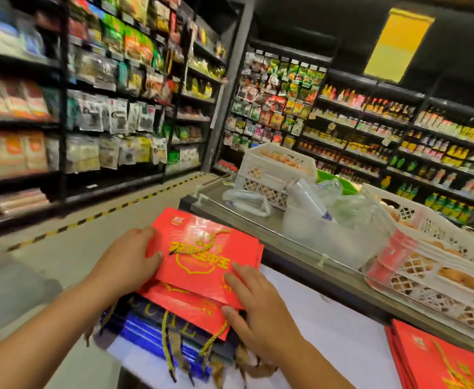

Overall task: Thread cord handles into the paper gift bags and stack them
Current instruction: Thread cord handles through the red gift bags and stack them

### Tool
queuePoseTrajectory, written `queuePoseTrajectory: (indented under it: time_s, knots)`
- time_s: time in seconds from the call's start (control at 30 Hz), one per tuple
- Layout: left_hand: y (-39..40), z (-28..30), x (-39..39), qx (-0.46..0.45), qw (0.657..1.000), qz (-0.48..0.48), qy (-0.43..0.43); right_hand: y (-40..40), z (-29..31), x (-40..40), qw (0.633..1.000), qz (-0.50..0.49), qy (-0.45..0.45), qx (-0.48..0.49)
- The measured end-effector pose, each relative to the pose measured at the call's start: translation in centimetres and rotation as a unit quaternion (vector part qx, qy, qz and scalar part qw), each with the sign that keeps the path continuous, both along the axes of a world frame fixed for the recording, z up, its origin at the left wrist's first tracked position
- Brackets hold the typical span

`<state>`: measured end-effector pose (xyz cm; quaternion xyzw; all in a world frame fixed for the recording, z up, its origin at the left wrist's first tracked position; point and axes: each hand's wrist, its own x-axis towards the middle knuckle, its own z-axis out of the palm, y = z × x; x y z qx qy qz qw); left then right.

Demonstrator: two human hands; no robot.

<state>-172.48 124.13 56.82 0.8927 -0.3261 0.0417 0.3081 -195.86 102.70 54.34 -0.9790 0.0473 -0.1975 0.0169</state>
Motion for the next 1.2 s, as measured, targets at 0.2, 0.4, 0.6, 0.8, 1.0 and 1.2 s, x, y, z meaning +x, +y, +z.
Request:
queuePoseTrajectory:
  time_s: [0.2,0.4,0.6,0.8,1.0,1.2]
  knots:
    - [-1.3,2.0,-3.1,-0.115,0.993,-0.019,0.012,0.4,-0.2,-1.7,0.993,-0.077,-0.004,0.089]
    - [-3.0,4.0,-6.3,-0.271,0.954,-0.042,0.119,-0.3,0.3,-4.8,0.986,-0.088,-0.060,0.128]
    - [-4.6,4.9,-10.3,-0.388,0.855,-0.110,0.326,-3.3,0.2,-9.9,0.979,-0.101,-0.148,0.100]
    - [-7.2,4.3,-15.1,-0.380,0.778,-0.111,0.489,-5.9,0.1,-17.4,0.979,-0.087,-0.135,0.129]
    - [-7.5,2.7,-19.8,-0.249,0.758,-0.201,0.569,-6.0,1.3,-24.9,0.982,-0.082,0.019,0.167]
    - [-8.2,-0.9,-23.2,-0.275,0.766,-0.149,0.561,-4.9,0.8,-27.6,0.978,-0.108,0.136,0.115]
